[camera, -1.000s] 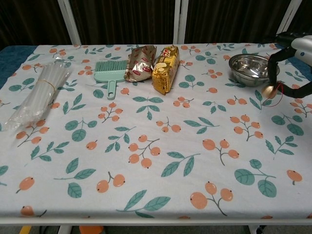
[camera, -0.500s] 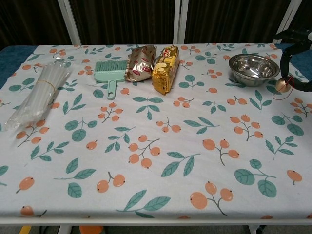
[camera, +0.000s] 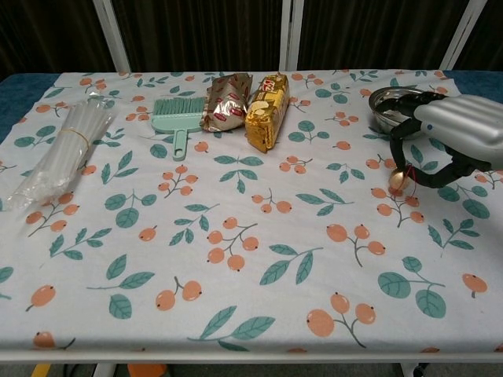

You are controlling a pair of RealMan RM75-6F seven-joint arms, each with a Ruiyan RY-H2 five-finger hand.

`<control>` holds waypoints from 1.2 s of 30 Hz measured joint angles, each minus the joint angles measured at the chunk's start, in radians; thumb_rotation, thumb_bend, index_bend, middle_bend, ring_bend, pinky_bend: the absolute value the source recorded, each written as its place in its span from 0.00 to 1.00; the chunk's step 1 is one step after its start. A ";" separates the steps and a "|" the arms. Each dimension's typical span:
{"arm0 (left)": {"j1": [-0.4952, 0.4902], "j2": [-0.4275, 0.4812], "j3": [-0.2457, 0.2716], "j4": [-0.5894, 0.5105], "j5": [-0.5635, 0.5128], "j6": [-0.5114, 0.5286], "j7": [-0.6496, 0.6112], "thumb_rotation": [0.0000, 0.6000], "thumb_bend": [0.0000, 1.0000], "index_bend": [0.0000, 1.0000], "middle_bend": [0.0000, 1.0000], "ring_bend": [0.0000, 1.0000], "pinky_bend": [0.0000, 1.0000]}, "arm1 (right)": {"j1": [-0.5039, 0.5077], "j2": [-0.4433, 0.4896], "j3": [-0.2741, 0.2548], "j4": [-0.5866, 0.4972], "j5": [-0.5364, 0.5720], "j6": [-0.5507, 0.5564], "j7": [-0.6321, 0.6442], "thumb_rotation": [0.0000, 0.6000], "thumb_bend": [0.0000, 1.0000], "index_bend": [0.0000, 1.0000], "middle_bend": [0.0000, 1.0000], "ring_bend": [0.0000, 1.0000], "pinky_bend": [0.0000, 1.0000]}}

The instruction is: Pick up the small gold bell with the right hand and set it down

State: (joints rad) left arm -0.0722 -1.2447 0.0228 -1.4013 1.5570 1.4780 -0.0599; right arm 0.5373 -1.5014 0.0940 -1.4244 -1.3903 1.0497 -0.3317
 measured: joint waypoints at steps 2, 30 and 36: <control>0.001 -0.001 0.001 0.005 0.001 0.002 -0.004 0.40 0.00 0.07 0.08 0.00 0.09 | 0.009 -0.014 0.002 0.014 0.011 -0.012 0.000 1.00 0.38 0.73 0.08 0.00 0.00; 0.001 -0.002 -0.004 0.003 0.006 0.013 0.000 0.39 0.00 0.07 0.08 0.00 0.09 | -0.025 0.029 -0.013 -0.020 -0.016 0.086 0.065 1.00 0.09 0.00 0.00 0.00 0.00; 0.000 0.008 -0.005 -0.024 0.011 0.016 0.016 0.40 0.00 0.07 0.08 0.00 0.09 | -0.168 0.096 -0.084 -0.044 -0.079 0.271 0.143 1.00 0.09 0.00 0.00 0.00 0.00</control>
State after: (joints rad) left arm -0.0717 -1.2368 0.0179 -1.4249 1.5682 1.4944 -0.0436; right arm 0.3696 -1.4057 0.0098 -1.4683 -1.4695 1.3205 -0.1886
